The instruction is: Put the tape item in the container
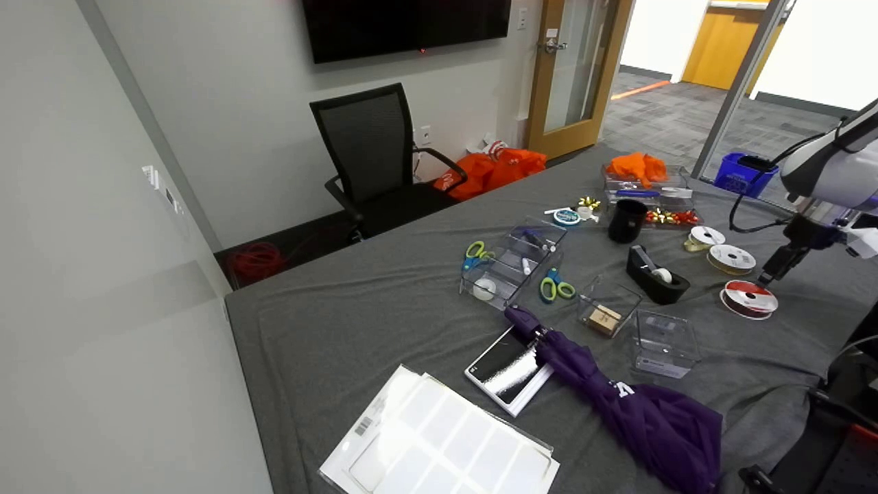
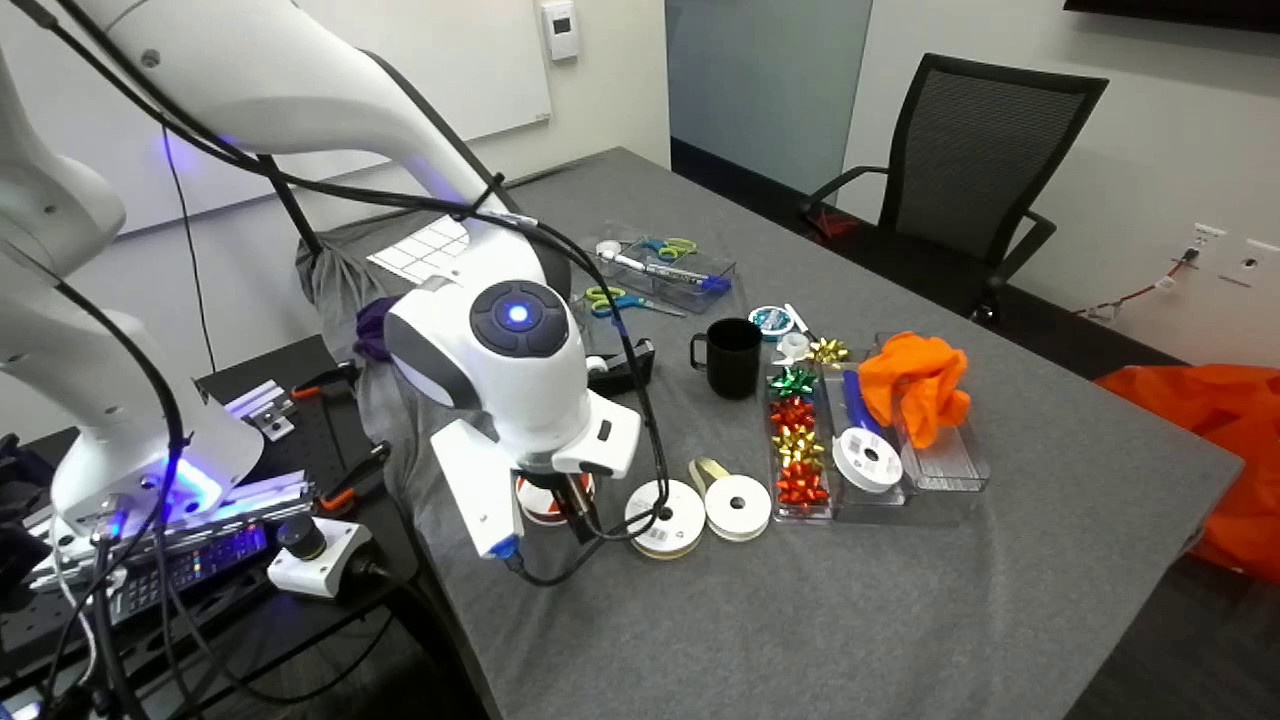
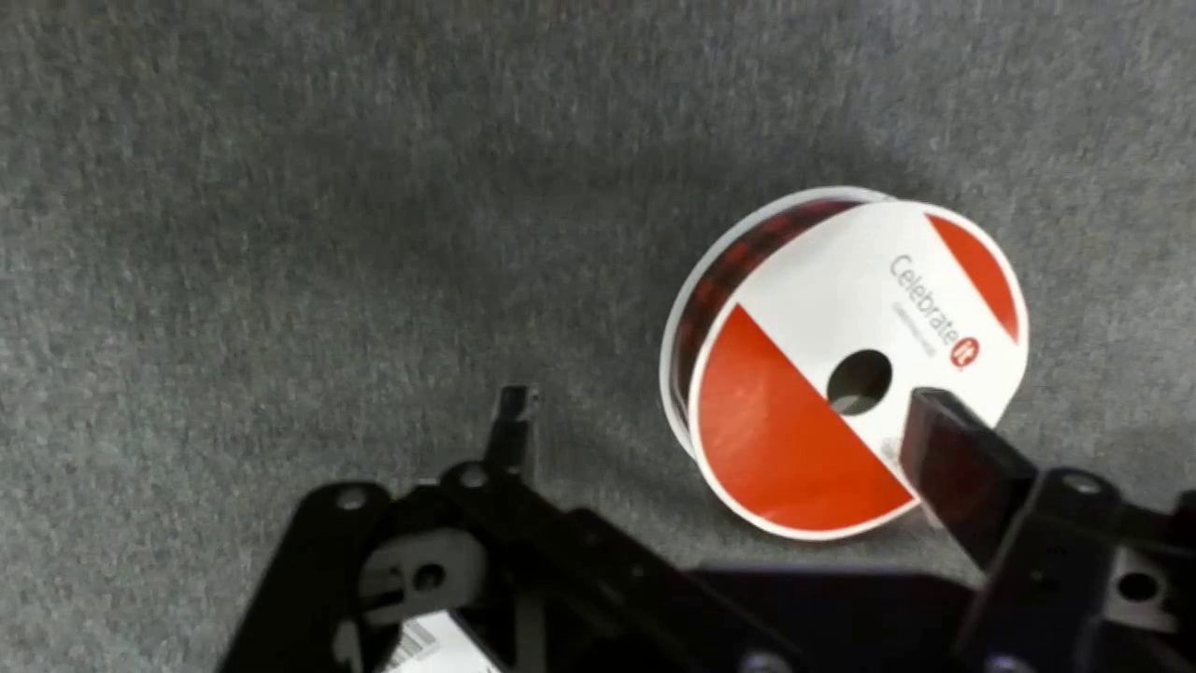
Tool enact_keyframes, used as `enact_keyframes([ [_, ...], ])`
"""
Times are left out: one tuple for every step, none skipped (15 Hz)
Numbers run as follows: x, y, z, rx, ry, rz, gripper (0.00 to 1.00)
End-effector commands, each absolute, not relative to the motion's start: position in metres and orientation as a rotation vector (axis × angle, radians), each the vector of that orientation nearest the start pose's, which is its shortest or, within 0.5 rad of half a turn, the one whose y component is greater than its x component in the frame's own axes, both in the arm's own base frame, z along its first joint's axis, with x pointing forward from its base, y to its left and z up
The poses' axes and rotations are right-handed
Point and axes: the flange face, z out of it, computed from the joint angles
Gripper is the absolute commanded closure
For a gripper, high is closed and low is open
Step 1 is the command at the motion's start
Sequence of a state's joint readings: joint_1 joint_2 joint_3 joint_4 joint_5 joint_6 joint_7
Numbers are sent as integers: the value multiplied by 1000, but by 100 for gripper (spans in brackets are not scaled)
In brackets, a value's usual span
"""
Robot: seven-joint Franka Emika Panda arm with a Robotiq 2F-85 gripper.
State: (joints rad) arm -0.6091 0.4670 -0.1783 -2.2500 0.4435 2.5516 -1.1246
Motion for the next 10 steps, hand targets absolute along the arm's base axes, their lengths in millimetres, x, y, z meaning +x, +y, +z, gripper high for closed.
enact_keyframes([
  [363, -378, 116, -2874, 47, -29, 0],
  [364, -375, 110, -2850, 52, -27, 0],
  [365, -374, 104, -2828, 56, -25, 0],
  [367, -372, 100, -2804, 57, -31, 25],
  [369, -373, 100, -2792, 65, -35, 27],
  [370, -375, 105, -2781, 70, -38, 32],
  [370, -376, 106, -2774, 71, -33, 41],
  [371, -378, 107, -2778, 70, -24, 48],
  [371, -378, 108, -2779, 67, -17, 56],
  [372, -379, 109, -2796, 67, -7, 62],
])
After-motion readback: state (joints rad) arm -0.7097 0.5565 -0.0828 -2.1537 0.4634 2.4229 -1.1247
